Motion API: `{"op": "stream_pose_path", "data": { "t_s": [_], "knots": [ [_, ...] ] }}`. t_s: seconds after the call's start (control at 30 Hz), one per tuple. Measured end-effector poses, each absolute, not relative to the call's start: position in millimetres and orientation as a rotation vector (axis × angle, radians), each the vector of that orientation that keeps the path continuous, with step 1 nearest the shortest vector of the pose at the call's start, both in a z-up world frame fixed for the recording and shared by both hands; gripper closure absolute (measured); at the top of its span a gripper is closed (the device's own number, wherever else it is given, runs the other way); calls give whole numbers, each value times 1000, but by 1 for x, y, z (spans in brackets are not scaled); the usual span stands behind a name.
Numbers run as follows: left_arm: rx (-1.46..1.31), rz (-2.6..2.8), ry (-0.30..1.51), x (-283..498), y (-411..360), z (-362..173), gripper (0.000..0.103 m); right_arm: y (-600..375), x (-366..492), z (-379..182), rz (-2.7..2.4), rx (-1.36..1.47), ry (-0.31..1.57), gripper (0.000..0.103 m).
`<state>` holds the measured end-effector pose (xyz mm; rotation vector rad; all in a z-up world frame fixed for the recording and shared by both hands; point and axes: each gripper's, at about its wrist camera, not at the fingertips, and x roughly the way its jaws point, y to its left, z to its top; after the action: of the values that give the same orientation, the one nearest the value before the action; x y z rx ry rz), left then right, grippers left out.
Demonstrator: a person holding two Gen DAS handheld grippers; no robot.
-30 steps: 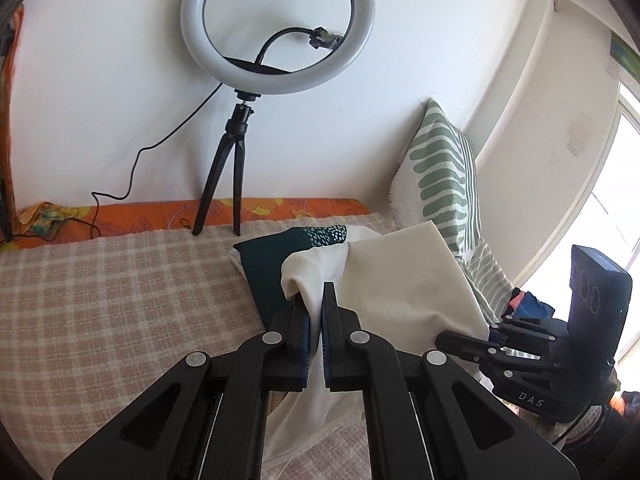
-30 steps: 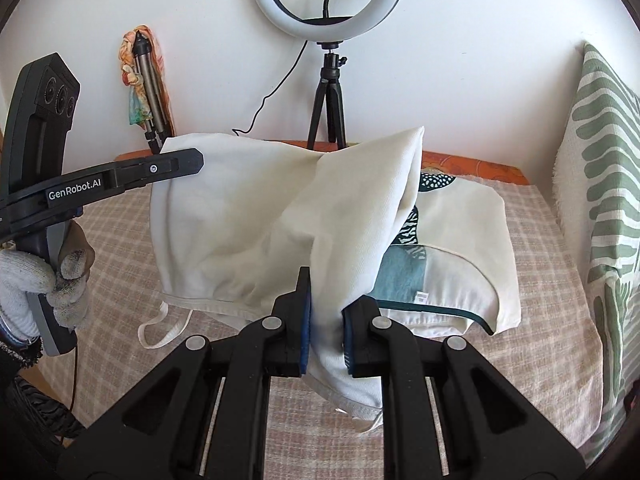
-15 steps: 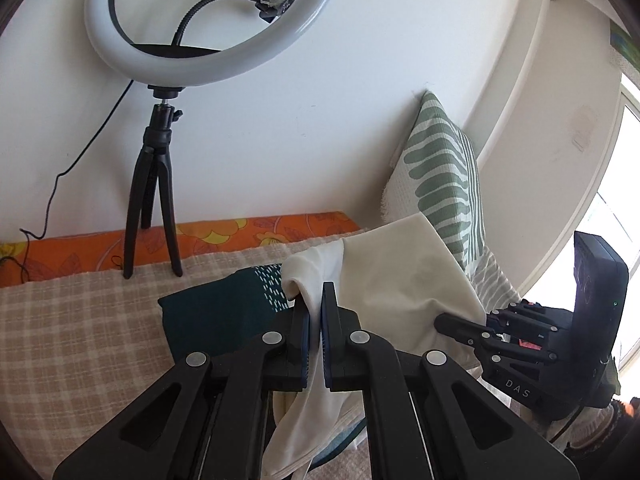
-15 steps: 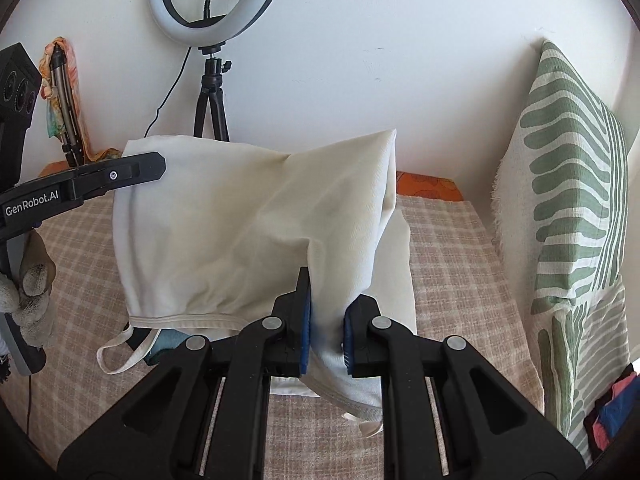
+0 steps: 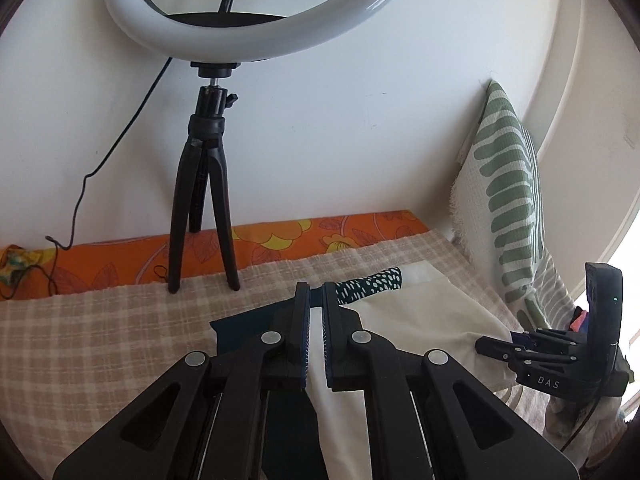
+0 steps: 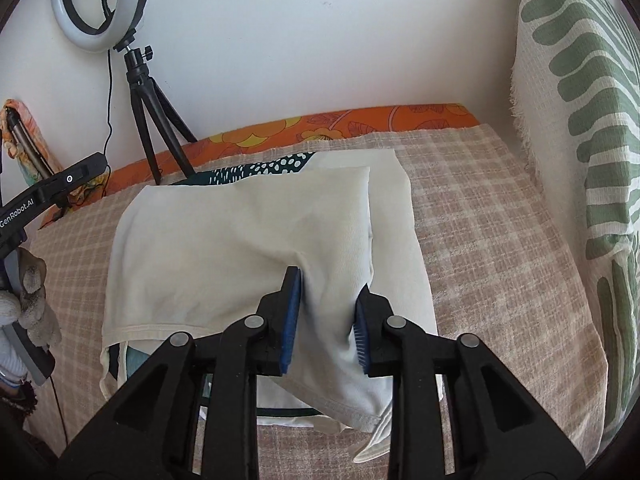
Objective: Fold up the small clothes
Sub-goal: 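Carry the lifted camisole with both tools onto the dark green garment stack, then lower the camisole onto the stack and open both tools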
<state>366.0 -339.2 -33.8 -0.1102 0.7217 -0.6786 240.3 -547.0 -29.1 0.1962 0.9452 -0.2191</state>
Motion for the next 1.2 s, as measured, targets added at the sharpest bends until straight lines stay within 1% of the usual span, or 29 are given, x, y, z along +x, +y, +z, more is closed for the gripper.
{"op": "stream_pose_path", "data": {
  "t_s": [0.03,0.07,0.1,0.17,0.23,0.3,0.37,0.5,0.57,0.63,0.77,0.83,1.2],
  "knots": [
    [-102,-674,724,366,-338,-33,93,-551,237,-28,-233,212,936,42],
    [-95,-670,722,365,-337,-32,88,-555,232,-25,-237,231,916,38],
    [-91,-674,723,363,-336,-32,84,-559,229,-23,-235,248,903,36],
    [-94,-688,719,359,-334,-29,63,-564,225,-19,-241,270,895,36],
    [-89,-696,709,355,-333,-26,56,-564,222,-16,-253,264,889,36],
    [-78,-708,716,350,-333,-23,54,-562,219,-13,-267,252,887,36],
    [-67,-706,731,346,-334,-21,36,-558,217,-10,-271,241,888,36],
    [-61,-705,705,332,-328,-11,33,-545,208,-2,-294,204,877,32],
    [-54,-699,705,325,-325,-8,28,-539,202,5,-306,193,866,31],
    [-53,-692,712,318,-320,-5,27,-534,196,12,-318,185,852,27],
    [-33,-695,708,299,-309,0,27,-524,182,30,-340,166,814,25],
    [-21,-692,694,289,-301,4,27,-517,174,38,-351,152,795,20],
    [-12,-694,662,229,-249,24,27,-464,132,67,-365,127,724,17]
  ]
}}
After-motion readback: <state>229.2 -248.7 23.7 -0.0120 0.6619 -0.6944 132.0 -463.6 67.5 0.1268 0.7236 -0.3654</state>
